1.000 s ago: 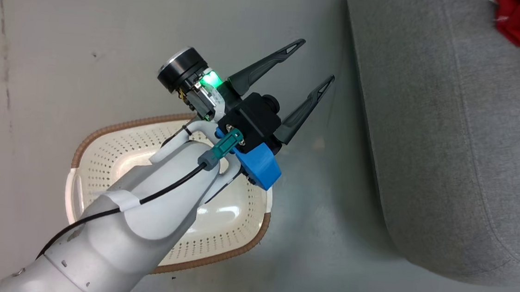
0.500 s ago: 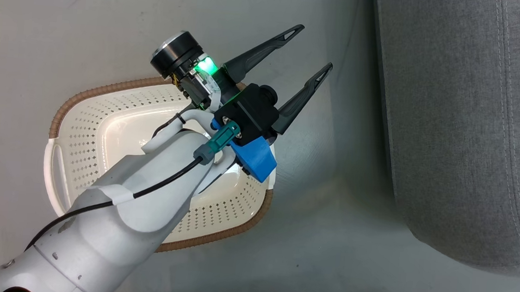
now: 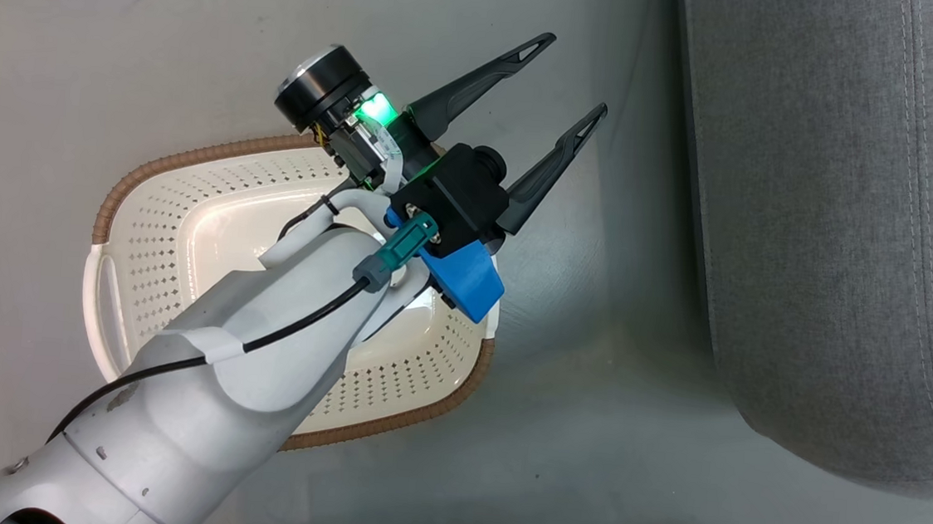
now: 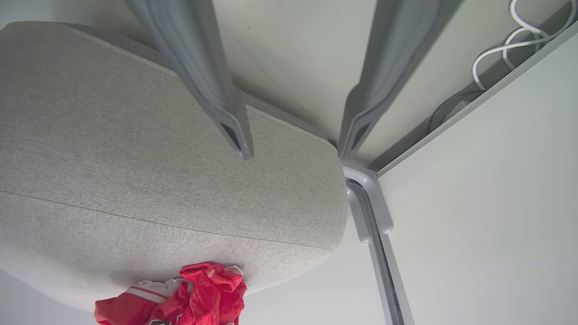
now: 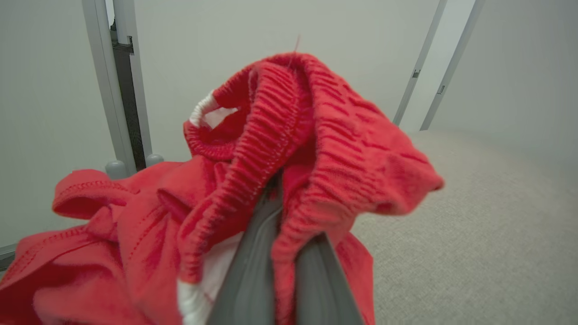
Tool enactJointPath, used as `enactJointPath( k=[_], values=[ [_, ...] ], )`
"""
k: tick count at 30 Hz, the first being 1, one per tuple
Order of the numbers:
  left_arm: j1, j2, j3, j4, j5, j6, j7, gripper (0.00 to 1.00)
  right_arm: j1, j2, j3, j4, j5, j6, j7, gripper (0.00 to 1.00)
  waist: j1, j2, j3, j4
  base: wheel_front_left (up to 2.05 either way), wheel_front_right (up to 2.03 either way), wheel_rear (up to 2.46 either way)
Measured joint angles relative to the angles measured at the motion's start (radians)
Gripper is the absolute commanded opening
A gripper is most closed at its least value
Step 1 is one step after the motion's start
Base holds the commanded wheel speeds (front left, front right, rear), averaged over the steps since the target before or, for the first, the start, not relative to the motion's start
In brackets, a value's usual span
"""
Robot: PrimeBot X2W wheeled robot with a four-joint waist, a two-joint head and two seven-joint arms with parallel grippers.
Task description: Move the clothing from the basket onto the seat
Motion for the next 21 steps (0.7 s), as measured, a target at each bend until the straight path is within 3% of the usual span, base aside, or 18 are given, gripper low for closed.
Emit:
enactJointPath(
  k=[2,3,4,5,12,21],
  values=[
    [0.000,-0.001,-0.001,0.001,-0.002,0.000,0.000,1.00,0.004,-0.001,0.007,0.008,0.000,0.000,0.000,0.00,0.0000,0.0000,-0.003,0.003,0.00,0.00,0.00],
    [0.000,-0.002,-0.001,0.001,-0.003,0.001,0.000,1.00,0.008,-0.002,0.008,0.004,0.000,0.000,0.000,0.20,0.0000,0.0000,-0.005,0.004,0.00,0.00,0.00],
    [0.000,-0.002,0.000,0.002,-0.008,0.001,-0.001,1.00,0.013,-0.002,0.008,-0.003,0.000,0.000,0.000,0.95,0.0000,0.0000,-0.008,0.005,0.00,0.00,0.00],
    [0.000,-0.002,0.000,0.004,-0.008,0.002,-0.002,1.00,0.018,-0.002,0.008,-0.012,0.000,0.000,0.000,1.00,0.0000,0.0000,-0.013,0.005,0.00,0.00,0.00],
    [0.024,-0.011,0.006,0.008,-0.024,0.012,-0.003,1.00,0.155,0.017,-0.003,-0.103,-0.004,0.000,0.000,1.00,-0.0001,0.0000,-0.074,0.003,0.00,0.00,0.00],
    [0.120,-0.017,0.059,-0.033,-0.048,0.031,-0.003,1.00,0.405,0.119,-0.030,-0.324,-0.030,0.000,0.000,1.00,-0.0001,0.0000,-0.206,-0.005,0.00,0.00,0.00]
  ],
)
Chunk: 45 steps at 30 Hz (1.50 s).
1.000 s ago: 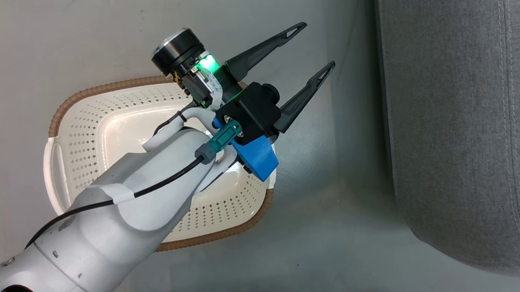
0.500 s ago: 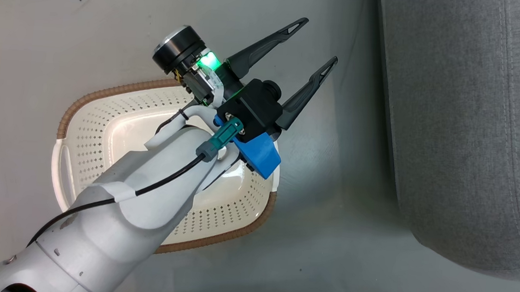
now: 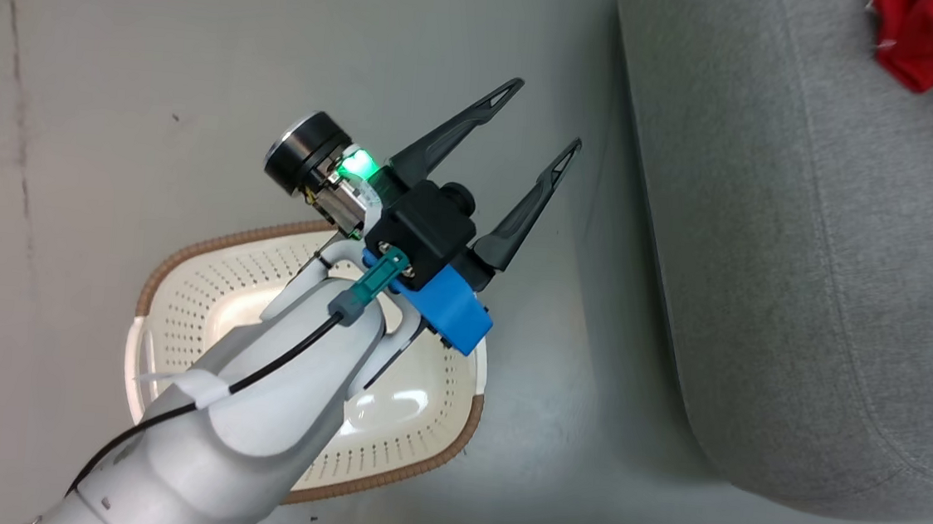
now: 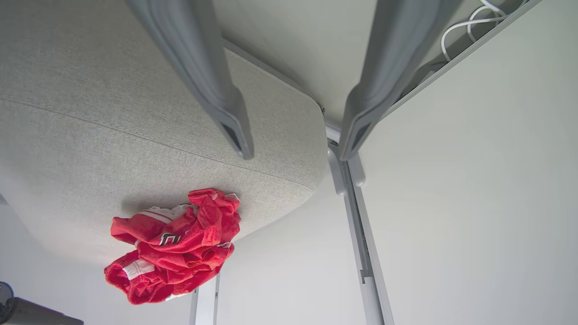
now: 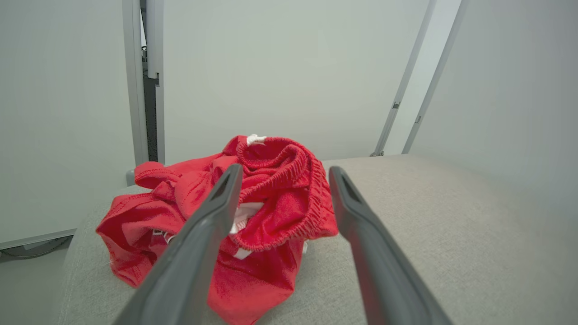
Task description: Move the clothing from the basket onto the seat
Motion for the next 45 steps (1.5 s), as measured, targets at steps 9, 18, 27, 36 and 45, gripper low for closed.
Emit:
enactJointPath(
  k=[9,18,27,36,45],
  values=[
    [0.150,0.002,0.117,-0.069,-0.021,0.032,-0.001,1.00,0.125,0.063,0.172,-0.162,-0.024,0.000,0.000,1.00,-0.0001,0.0001,-0.151,0.011,0.00,0.00,0.00],
    [0.303,-0.008,0.266,-0.149,0.000,0.058,-0.001,1.00,0.222,0.112,0.314,-0.235,-0.022,0.000,0.000,1.00,-0.0002,0.0000,-0.281,0.077,0.00,0.00,0.00],
    [0.444,-0.024,0.424,-0.216,0.038,0.062,-0.001,1.00,0.319,0.162,0.345,-0.268,-0.024,0.000,0.000,1.00,-0.0002,0.0000,-0.362,0.167,0.00,0.00,0.00],
    [0.559,-0.059,0.558,-0.259,0.077,0.035,-0.001,1.00,0.397,0.208,0.382,-0.251,-0.025,0.000,0.000,1.00,-0.0002,0.0000,-0.427,0.228,0.00,0.00,0.00],
    [0.667,-0.088,0.657,-0.263,0.094,-0.003,-0.001,1.00,0.447,0.236,0.422,-0.207,-0.018,0.000,0.000,1.00,-0.0001,0.0000,-0.481,0.251,0.00,0.00,0.00]
  ],
)
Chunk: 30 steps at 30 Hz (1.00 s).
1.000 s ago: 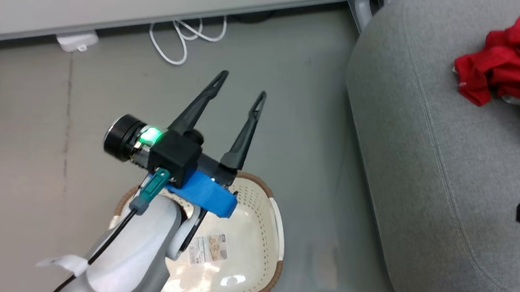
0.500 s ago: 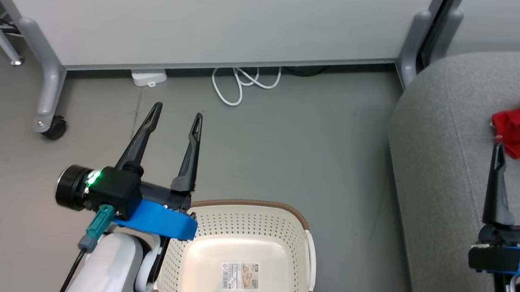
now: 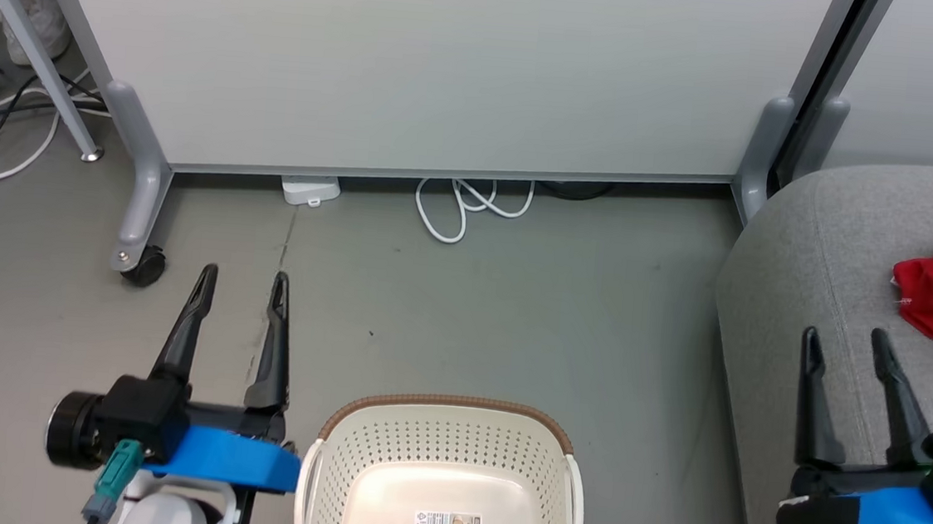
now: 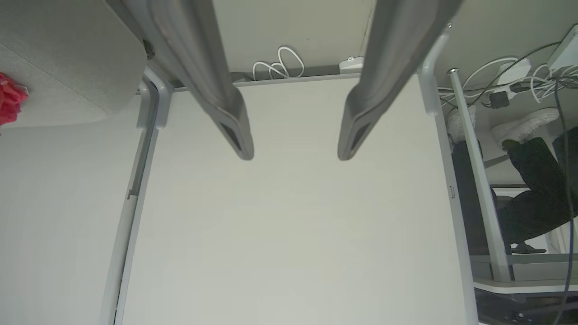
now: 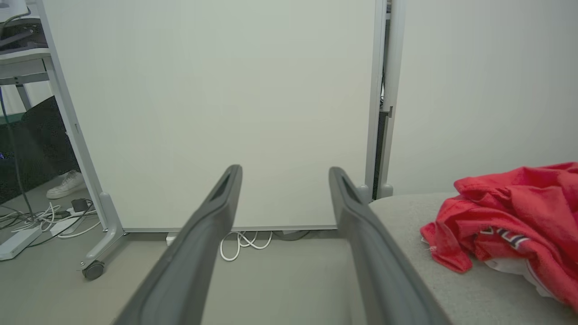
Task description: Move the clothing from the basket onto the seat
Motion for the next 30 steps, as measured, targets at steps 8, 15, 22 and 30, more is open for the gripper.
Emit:
enactJointPath(
  k=[8,15,22,30],
  values=[
    [0.071,-0.016,0.050,0.018,0.011,-0.029,0.000,1.00,0.035,0.007,0.022,0.046,0.004,0.000,0.000,1.00,0.0001,0.0000,-0.034,0.000,0.00,0.00,0.00],
    [0.084,-0.021,0.067,0.032,0.017,-0.040,0.000,1.00,0.056,0.014,0.039,0.072,0.011,0.000,0.000,1.00,0.0001,0.0000,-0.047,0.004,0.00,0.00,0.00],
    [0.084,-0.024,0.073,0.046,0.018,-0.047,0.000,1.00,0.062,0.016,0.048,0.094,0.025,0.000,0.000,1.00,0.0001,0.0000,-0.057,-0.001,0.00,0.00,0.00],
    [0.084,-0.024,0.075,0.052,0.016,-0.053,0.000,1.00,0.063,0.017,0.058,0.103,0.041,0.000,0.000,1.00,0.0001,0.0000,-0.063,-0.006,0.00,0.00,0.00]
  ],
)
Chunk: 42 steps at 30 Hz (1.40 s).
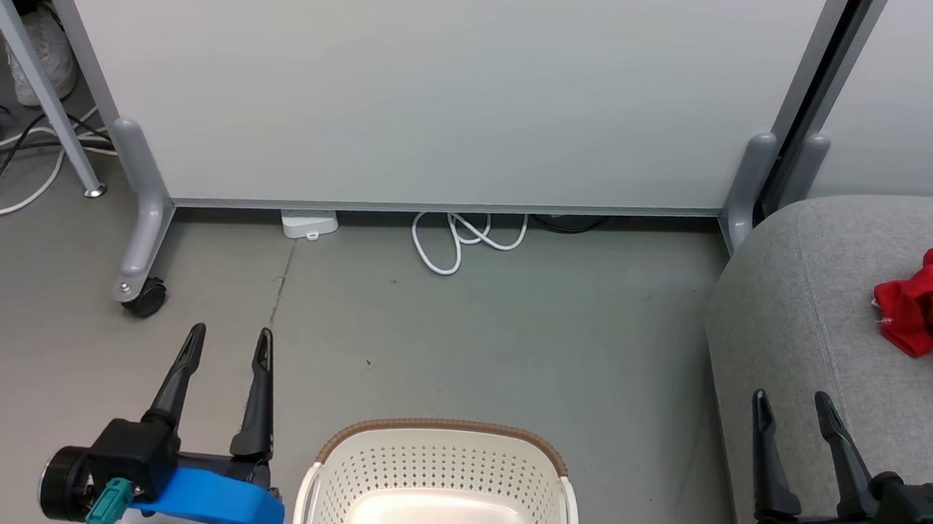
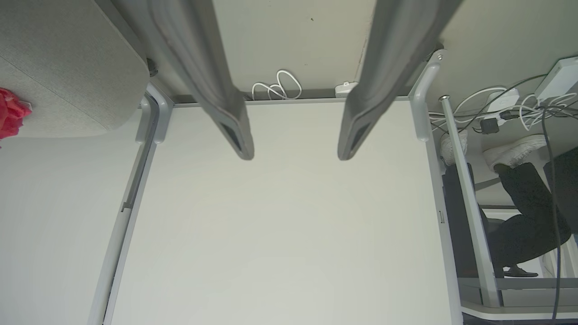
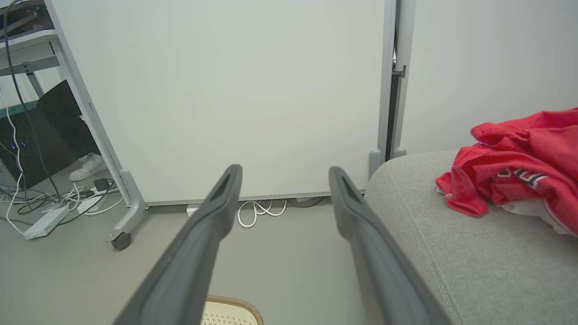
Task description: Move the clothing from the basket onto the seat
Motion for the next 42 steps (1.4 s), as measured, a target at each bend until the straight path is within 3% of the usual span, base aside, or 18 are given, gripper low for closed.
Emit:
enactJointPath(
  k=[7,8,15,42],
  values=[
    [0.000,0.000,-0.001,0.011,-0.001,0.000,0.000,1.00,0.000,0.000,0.004,0.002,0.006,0.000,0.000,1.00,0.0000,0.0000,0.001,0.001,0.00,0.00,0.00],
    [0.001,0.000,-0.001,0.016,-0.001,0.000,0.000,0.00,0.000,0.000,0.004,0.007,0.006,0.000,0.000,0.00,0.0000,0.0000,0.001,0.001,0.00,0.00,0.00],
    [0.053,-0.001,-0.001,0.079,-0.006,0.000,0.008,0.00,0.019,0.004,0.004,0.071,0.011,0.000,0.009,0.00,0.0000,0.0000,0.001,0.000,0.00,0.00,0.00],
    [0.037,-0.001,0.046,0.072,-0.487,0.000,0.129,0.00,0.004,0.005,-0.013,0.067,0.479,0.000,0.129,0.00,0.0002,0.0000,0.002,-0.018,0.00,0.00,0.00]
  ],
)
